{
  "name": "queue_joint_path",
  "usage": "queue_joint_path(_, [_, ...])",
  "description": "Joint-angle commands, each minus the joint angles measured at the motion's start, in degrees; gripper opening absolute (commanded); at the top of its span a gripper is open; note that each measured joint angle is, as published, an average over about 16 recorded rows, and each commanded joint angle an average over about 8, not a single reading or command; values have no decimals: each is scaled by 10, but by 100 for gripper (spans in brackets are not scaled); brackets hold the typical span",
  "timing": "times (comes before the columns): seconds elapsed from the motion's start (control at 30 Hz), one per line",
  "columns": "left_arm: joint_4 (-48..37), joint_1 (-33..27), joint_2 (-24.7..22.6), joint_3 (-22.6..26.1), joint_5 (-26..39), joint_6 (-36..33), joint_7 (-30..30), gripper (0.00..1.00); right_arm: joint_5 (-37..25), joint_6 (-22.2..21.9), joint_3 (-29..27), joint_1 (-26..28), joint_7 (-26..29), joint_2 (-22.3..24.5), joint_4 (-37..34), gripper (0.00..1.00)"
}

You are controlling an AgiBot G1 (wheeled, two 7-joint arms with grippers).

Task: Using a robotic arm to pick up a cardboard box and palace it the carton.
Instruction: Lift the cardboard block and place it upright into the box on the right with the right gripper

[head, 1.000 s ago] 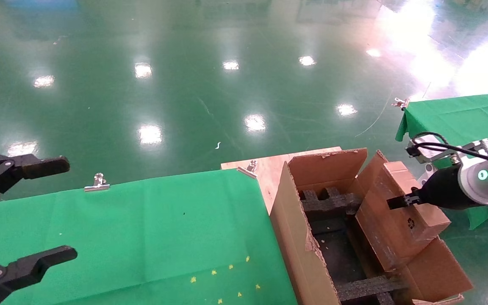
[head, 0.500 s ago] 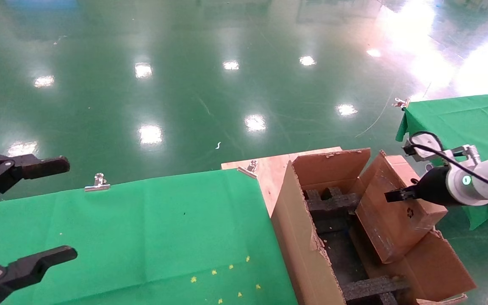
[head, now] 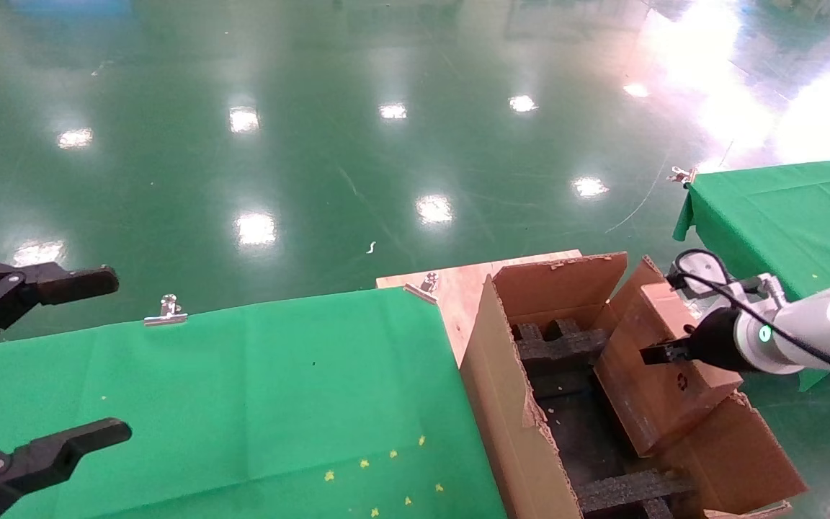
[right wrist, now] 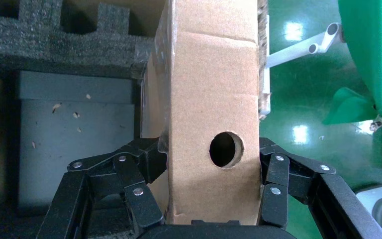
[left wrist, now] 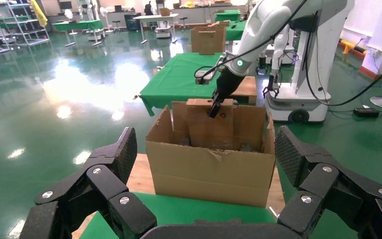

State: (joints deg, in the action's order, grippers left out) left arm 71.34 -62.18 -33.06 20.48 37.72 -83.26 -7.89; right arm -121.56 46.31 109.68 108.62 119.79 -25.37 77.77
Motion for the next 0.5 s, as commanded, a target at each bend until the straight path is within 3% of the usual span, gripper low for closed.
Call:
queue_joint_path(0.03, [0, 0, 0, 0, 0, 0, 0, 100, -5, -7, 2, -9, 6, -2, -1, 0])
queue_joint_path(0.5, [0, 0, 0, 0, 0, 0, 0, 100, -47, -28, 15, -69, 84, -22, -11, 0])
